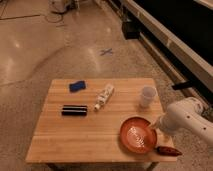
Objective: Pick up the ceramic bowl
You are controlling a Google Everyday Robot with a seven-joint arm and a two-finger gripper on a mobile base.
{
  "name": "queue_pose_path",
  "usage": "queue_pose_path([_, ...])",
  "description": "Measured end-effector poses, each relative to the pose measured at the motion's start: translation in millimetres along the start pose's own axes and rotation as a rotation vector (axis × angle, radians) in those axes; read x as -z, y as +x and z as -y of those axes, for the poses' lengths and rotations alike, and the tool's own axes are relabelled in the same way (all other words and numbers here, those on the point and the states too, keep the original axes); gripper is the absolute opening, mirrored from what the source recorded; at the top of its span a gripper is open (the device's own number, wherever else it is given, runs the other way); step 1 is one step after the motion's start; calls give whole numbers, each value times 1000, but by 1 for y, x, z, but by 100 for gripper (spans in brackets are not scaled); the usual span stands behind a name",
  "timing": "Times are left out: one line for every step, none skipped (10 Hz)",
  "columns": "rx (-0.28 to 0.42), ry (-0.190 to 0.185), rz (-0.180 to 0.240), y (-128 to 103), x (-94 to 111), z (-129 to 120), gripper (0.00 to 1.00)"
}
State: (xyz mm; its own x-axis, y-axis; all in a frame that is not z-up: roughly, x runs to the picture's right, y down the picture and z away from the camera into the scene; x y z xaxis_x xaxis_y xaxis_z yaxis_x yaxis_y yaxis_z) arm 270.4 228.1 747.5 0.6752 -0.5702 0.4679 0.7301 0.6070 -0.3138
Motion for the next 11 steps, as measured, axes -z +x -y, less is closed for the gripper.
queue_pose_path([21,-5,5,-3,-4,-1,65])
queue_pose_path([33,-10,10,-6,-9,-3,65])
queue_pose_path([40,-19,22,-8,-15,-5,65])
queue_pose_path([46,-27,33,-10,-21,-5,65])
queue_pose_path([53,-31,39,-11,-26,-4,65])
queue_pose_path([61,-37,45,-11,-31,-3,65])
queue_pose_path([65,-44,44,-9,-37,-3,65])
queue_pose_path([63,-48,43,-7,-42,-3,64])
queue_pose_path([51,-48,38,-4,-46,-2,59])
queue_pose_path([32,-49,36,-1,-49,0,49])
queue_pose_path([13,-48,36,2,-51,3,38])
